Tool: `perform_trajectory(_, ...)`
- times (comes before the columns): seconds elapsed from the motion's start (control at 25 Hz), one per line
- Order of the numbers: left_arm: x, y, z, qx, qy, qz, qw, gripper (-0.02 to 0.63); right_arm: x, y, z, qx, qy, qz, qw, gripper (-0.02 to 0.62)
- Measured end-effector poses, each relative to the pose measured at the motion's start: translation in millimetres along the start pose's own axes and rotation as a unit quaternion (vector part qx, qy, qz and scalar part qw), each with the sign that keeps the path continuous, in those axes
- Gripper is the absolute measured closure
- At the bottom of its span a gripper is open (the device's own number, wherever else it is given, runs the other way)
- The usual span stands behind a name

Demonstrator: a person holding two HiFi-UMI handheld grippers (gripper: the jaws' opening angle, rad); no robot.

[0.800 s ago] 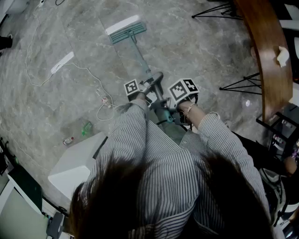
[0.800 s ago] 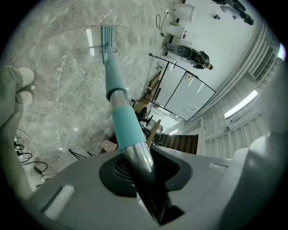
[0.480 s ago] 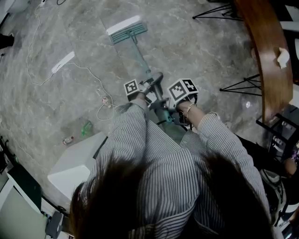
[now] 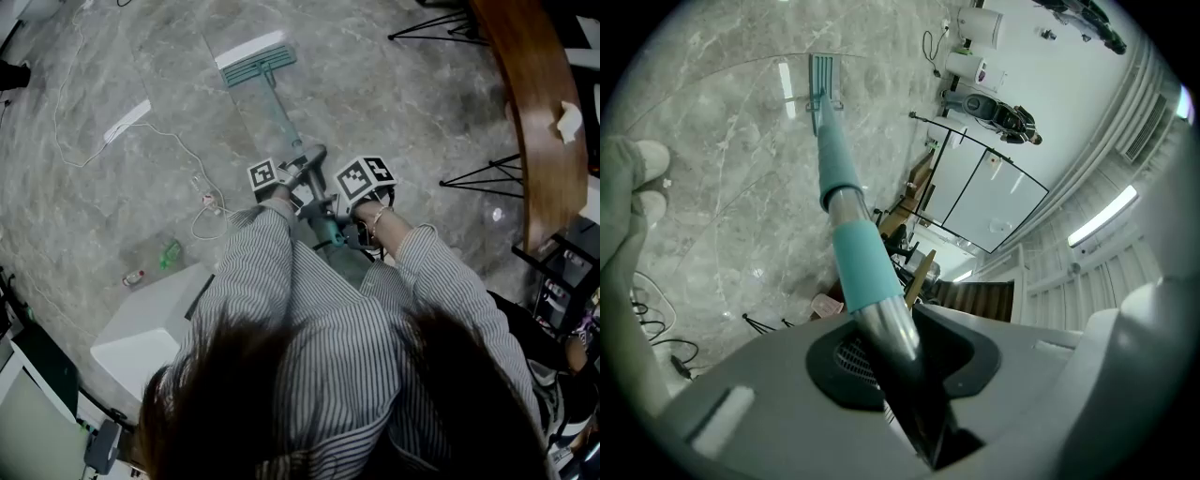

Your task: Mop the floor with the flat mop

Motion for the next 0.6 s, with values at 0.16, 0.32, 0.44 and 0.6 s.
perform_trajectory(0.16,3.7,8.2,2.1,0.008,-0.004,-0.009,0.9999,0.523,-1.1,-10.0,3.7,-0.003,-0.006,-0.003,1.000,0.443)
perform_trajectory(0.32,8.5,21.2,4.0,0.019,-0.010,-0.016,0.9996,0.525,-1.2,-25.6,8.3,-0.010,-0.012,-0.004,1.000,0.442)
perform_trajectory(0.44,10.4,29.8,7.0,0.024,-0.009,-0.017,0.9995,0.526,-0.1,-34.6,12.7,-0.014,-0.016,-0.005,1.000,0.442)
perform_trajectory(0.6,18.1,39.4,15.5,0.030,-0.009,-0.023,0.9993,0.526,-2.6,-43.6,23.7,-0.019,-0.022,-0.013,0.999,0.442)
Point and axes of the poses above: the fingertips, and each gripper's own axes: y forward along the fingers, x to its right, z out of its top, the point moved 2 cm from there along -y, backward along the fingers, and after that the axes turned 7 degrees about -x, right-handed, at the moved point
